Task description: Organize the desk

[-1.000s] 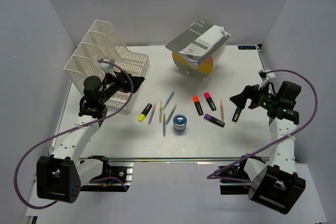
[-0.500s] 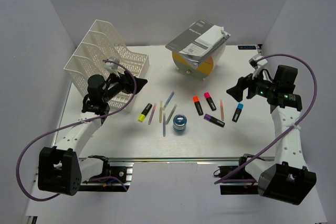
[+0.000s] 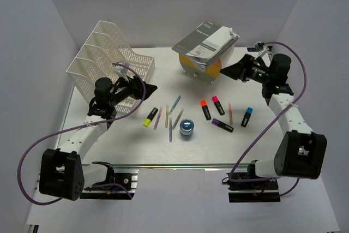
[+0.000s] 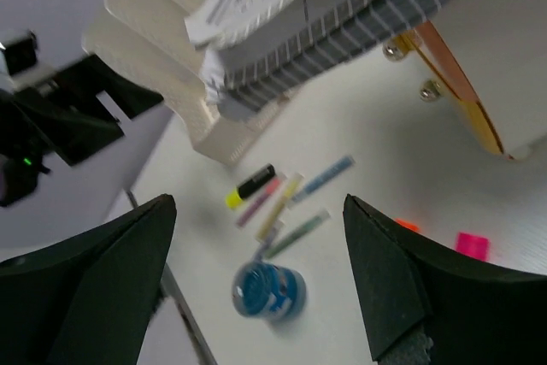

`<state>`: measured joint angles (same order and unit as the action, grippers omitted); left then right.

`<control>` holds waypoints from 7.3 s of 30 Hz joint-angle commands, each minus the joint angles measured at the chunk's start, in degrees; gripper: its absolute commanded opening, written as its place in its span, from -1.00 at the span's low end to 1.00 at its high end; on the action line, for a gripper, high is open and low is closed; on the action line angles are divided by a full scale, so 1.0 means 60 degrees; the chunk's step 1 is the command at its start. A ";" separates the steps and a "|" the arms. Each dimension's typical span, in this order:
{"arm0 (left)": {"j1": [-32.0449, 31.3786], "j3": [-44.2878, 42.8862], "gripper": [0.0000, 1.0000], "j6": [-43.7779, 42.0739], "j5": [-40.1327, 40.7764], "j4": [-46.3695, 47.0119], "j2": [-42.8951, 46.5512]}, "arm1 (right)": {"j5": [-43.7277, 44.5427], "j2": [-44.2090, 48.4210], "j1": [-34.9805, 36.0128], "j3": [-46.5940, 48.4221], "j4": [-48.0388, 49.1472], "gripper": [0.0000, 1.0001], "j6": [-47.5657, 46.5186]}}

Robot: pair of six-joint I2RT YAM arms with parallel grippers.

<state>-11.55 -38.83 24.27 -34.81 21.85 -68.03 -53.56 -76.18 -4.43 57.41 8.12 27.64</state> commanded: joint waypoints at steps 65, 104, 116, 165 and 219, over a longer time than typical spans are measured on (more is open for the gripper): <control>-0.0155 -0.0003 0.83 -0.0589 -0.0204 0.0036 -0.0190 | 0.3684 -0.3153 0.1924 0.1448 0.4226 -1.00 0.7098; 0.0021 -0.2199 0.96 0.2472 -0.1903 0.1779 -0.1815 | -0.1224 -0.2479 0.0855 0.4392 0.2485 -1.00 0.2762; -0.0155 -0.4368 0.96 0.3088 -0.2387 0.0387 -0.3734 | -0.2469 -0.1338 0.0591 0.4086 0.2821 -1.00 0.2747; -0.2000 -0.4266 0.35 0.6604 -0.4687 0.3770 -0.4043 | -0.3027 0.1066 0.2407 0.1888 -0.1937 -1.00 -0.2188; -0.2030 -0.4572 0.17 0.0080 -0.4005 -0.2588 -0.2256 | -0.0641 0.0510 0.3623 0.4857 -0.4355 -1.00 -0.5720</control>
<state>-24.10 -60.95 38.17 -65.76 22.39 -84.29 -60.53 -76.05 16.23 78.87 -20.27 -4.43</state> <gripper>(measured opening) 0.487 0.259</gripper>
